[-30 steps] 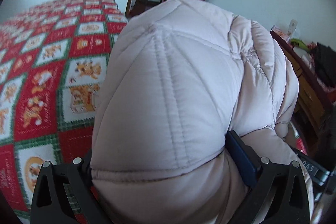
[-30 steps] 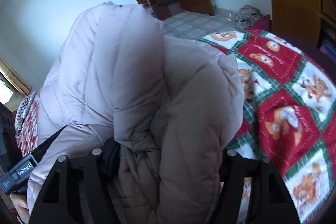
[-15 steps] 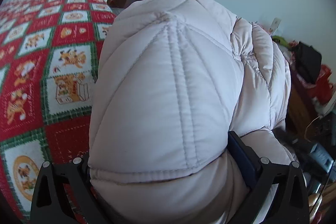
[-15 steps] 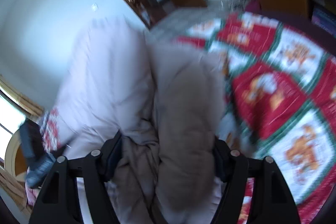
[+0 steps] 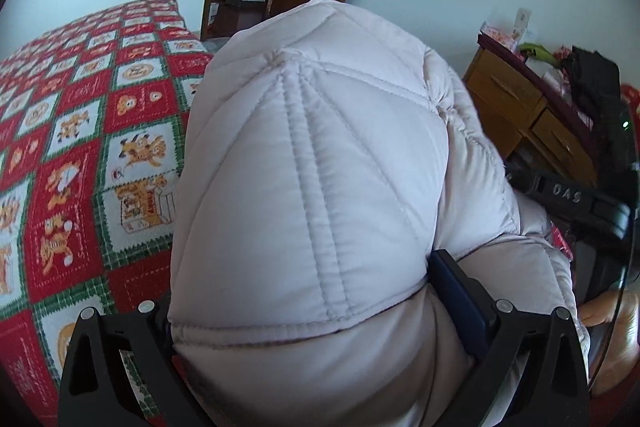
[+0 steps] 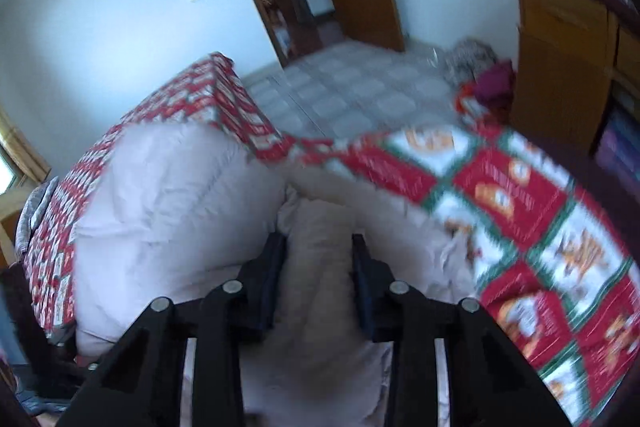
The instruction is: Fold large clothes
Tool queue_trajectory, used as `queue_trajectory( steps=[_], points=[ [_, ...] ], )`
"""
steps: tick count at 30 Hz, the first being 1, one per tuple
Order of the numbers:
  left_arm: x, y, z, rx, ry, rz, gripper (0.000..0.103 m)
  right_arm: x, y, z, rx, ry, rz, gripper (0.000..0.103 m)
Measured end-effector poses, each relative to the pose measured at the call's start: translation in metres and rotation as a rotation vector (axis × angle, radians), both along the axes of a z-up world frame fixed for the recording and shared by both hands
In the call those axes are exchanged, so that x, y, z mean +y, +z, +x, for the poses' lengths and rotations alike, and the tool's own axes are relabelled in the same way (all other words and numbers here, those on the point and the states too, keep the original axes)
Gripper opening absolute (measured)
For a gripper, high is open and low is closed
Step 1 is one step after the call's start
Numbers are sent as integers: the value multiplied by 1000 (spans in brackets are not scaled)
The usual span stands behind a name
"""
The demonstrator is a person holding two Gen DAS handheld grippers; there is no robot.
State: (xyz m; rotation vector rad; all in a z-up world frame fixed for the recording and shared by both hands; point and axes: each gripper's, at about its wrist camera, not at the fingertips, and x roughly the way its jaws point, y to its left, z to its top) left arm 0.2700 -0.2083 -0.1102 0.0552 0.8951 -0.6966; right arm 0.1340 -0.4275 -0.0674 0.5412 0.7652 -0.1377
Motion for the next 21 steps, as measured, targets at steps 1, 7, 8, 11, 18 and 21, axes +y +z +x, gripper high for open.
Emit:
queue_trajectory(
  steps=[1,7,8,11,18,21],
  points=[
    [-1,1,1,-5,-4,6,102,-2,-7,-3,1,-4,24,36],
    [-11,3,-6,-66,-25,40,103,11,-20,-21,11,-44,-56,34],
    [-11,2,-6,-75,-26,38,103,12,-22,-21,5,-56,-59,34],
    [-9,0,-3,-59,-21,35,103,17,-21,-19,27,-68,-75,33],
    [-2,7,-4,-24,-19,26,102,15,-11,-23,27,-52,-95,33],
    [2,23,2,12,-20,41,102,13,7,-37,-4,-57,-108,34]
  ],
)
